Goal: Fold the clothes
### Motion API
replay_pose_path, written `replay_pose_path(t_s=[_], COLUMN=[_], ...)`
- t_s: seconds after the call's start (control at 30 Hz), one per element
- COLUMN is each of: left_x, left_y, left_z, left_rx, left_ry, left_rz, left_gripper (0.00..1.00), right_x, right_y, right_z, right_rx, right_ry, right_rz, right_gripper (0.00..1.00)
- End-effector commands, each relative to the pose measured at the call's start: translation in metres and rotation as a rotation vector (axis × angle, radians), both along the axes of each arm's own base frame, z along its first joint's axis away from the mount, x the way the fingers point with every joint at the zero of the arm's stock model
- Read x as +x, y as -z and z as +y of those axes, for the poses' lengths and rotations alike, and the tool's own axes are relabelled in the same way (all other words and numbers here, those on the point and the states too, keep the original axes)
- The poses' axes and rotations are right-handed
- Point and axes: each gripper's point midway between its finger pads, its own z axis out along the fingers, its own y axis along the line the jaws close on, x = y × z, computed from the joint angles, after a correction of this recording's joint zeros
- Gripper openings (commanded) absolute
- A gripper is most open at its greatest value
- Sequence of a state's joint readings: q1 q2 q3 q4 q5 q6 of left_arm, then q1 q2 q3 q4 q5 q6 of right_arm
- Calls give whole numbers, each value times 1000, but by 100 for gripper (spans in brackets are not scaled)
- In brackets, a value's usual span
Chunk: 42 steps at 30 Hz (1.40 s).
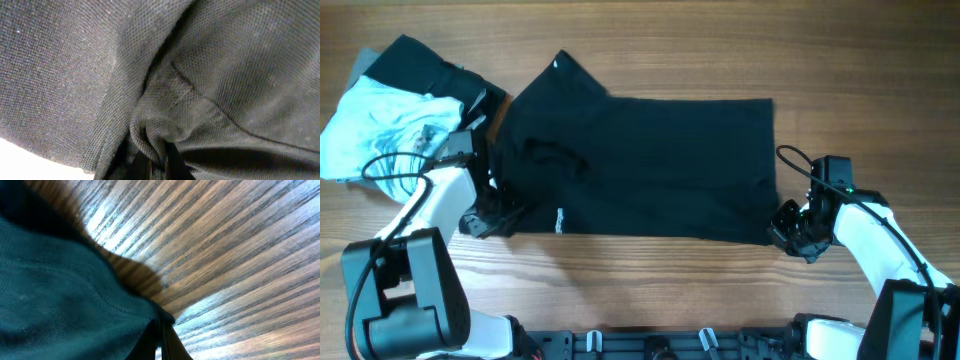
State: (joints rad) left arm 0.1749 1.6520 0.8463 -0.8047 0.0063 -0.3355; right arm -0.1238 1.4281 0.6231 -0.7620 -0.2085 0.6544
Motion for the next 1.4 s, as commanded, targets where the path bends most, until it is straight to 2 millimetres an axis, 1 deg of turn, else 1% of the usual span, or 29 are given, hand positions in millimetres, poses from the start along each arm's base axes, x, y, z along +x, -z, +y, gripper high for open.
replay_pose_path(t_s=[0.0,0.1,0.13,0.2,0.23,0.27,0.3,0.33,0.43,0.53,0.57,0.6,0.67,0.73,0.77,0.8,0.83,0.87,0.9,0.93,0.97,1.0,1.03,1.07,1.13,1.2,1.23,1.3,1.37], left_x=[-13,-1,2,5,4,2,-1,-3,-2,9,17,29,63,100,114,128,147,163,181,198,233,244,253,261,274,285,294,303,310], left_y=[1,-14,-19,-25,-27,-28,-30,-32,-47,-71,-80,-90,-116,-138,-143,-147,-151,-154,-158,-160,-158,-152,-145,-137,-116,-93,-73,-57,-47], left_z=[25,30,31,29,27,25,24,23,24,22,19,12,-15,-42,-50,-55,-63,-69,-76,-82,-88,-89,-91,-92,-93,-93,-93,-94,-94], left_rx=[88,91,91,77,65,54,49,47,43,22,1,-48,-187,-273,-276,-261,-231,-204,-175,-142,-61,-44,-41,-40,-40,-40,-40,-37,-32], left_ry=[-55,-65,-65,-63,-63,-63,-59,-59,-58,-57,-54,-20,91,220,265,312,380,417,448,473,498,502,506,508,508,508,509,509,510], left_rz=[62,49,46,47,53,65,80,89,111,92,68,24,-120,-289,-351,-411,-486,-545,-612,-670,-768,-789,-803,-811,-814,-813,-813,-824,-843], left_gripper=[4,4,8,40,48,55,58,59,60,60,59,57,55,54,55,54,48,36,29,22,22,22,25,31,40,52,61,78,84], right_x=[-2,-1,-1,2,3,3,6,10,23,44,56,69,101,120,129,135,143,151,156,159,159,158,158,157,154,152,152,153,153], right_y=[3,1,0,-3,-6,-10,-18,-25,-55,-92,-108,-124,-164,-187,-196,-200,-204,-207,-206,-196,-188,-182,-177,-172,-163,-157,-155,-155,-155], right_z=[-4,-4,-4,-3,-2,-3,-4,-4,-9,-13,-12,-8,11,22,26,27,27,26,25,25,25,25,25,25,26,26,26,26,26], right_rx=[-21,-20,-19,-8,-7,-12,-12,-14,-43,-69,-68,-56,2,40,56,57,50,41,38,46,57,64,71,79,91,99,101,101,101], right_ry=[7,3,-7,-54,-73,-76,-85,-88,-95,-124,-151,-198,-369,-427,-437,-444,-448,-448,-449,-448,-445,-442,-440,-438,-434,-432,-432,-432,-432], right_rz=[13,15,14,-4,-8,-5,-13,-23,-71,-174,-239,-319,-540,-670,-730,-761,-799,-825,-833,-810,-780,-759,-740,-719,-683,-659,-652,-651,-652], right_gripper=[4,4,7,22,32,34,37,38,40,43,44,45,45,45,46,46,46,46,46,46,46,46,45,45,45,45,45,45,45])
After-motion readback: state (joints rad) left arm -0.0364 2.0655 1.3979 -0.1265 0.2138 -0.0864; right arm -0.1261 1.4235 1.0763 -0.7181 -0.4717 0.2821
